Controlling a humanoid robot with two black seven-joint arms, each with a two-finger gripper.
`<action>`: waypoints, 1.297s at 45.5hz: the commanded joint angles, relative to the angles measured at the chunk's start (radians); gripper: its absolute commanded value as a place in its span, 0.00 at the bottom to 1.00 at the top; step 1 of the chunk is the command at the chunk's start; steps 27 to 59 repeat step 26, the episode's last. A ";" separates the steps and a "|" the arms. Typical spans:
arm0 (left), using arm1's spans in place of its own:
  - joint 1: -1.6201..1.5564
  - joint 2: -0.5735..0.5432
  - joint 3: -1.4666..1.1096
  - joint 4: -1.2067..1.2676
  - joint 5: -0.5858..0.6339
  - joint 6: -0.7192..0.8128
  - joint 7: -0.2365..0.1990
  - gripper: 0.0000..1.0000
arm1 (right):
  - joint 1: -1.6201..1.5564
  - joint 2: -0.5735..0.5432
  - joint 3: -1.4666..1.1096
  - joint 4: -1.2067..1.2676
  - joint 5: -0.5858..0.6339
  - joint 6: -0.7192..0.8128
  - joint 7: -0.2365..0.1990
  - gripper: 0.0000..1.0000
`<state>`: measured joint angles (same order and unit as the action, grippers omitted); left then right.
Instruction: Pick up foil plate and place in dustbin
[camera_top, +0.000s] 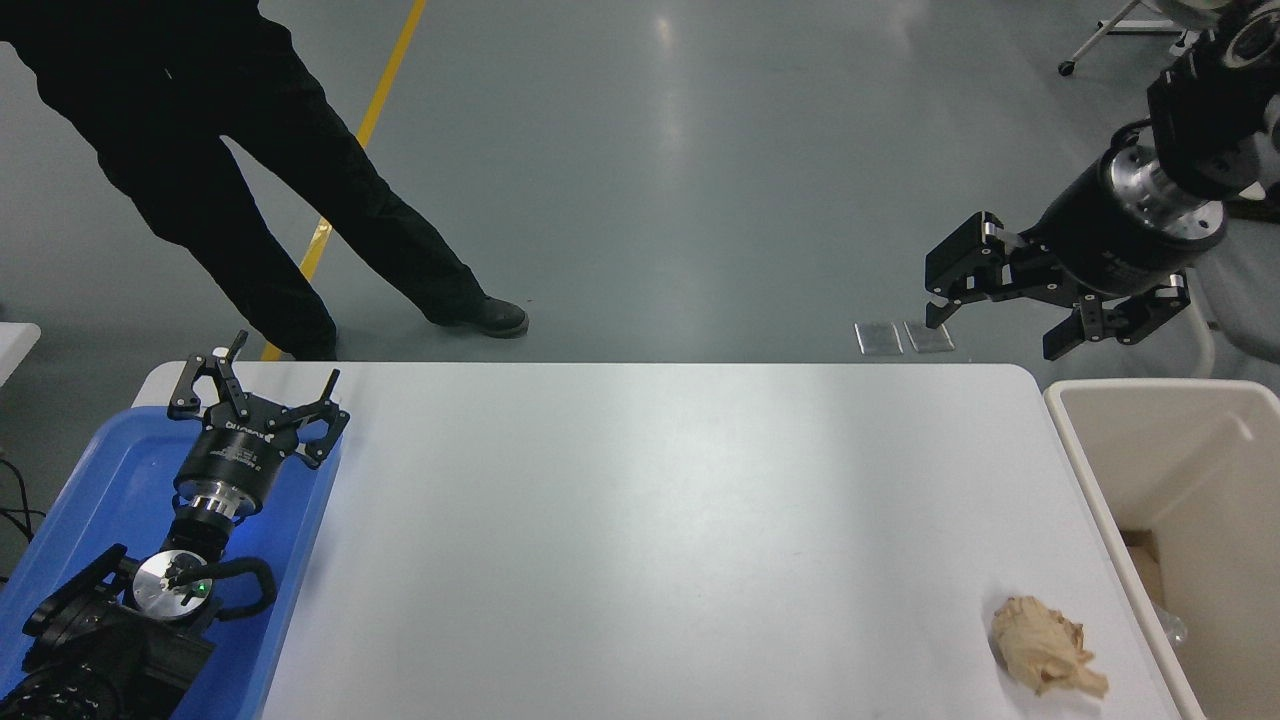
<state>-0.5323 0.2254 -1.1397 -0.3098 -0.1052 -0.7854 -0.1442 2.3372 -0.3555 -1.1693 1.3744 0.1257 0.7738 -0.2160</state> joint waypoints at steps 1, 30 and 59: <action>0.000 0.000 0.000 0.000 0.001 0.000 0.000 0.99 | 0.028 0.041 -0.003 0.012 0.012 0.012 0.001 1.00; 0.000 0.000 0.000 0.000 0.001 0.000 0.000 0.99 | 0.036 0.053 -0.021 0.009 0.014 0.012 0.001 1.00; 0.000 0.000 0.000 0.000 0.001 0.000 0.000 0.99 | 0.036 0.053 -0.021 0.009 0.014 0.012 0.001 1.00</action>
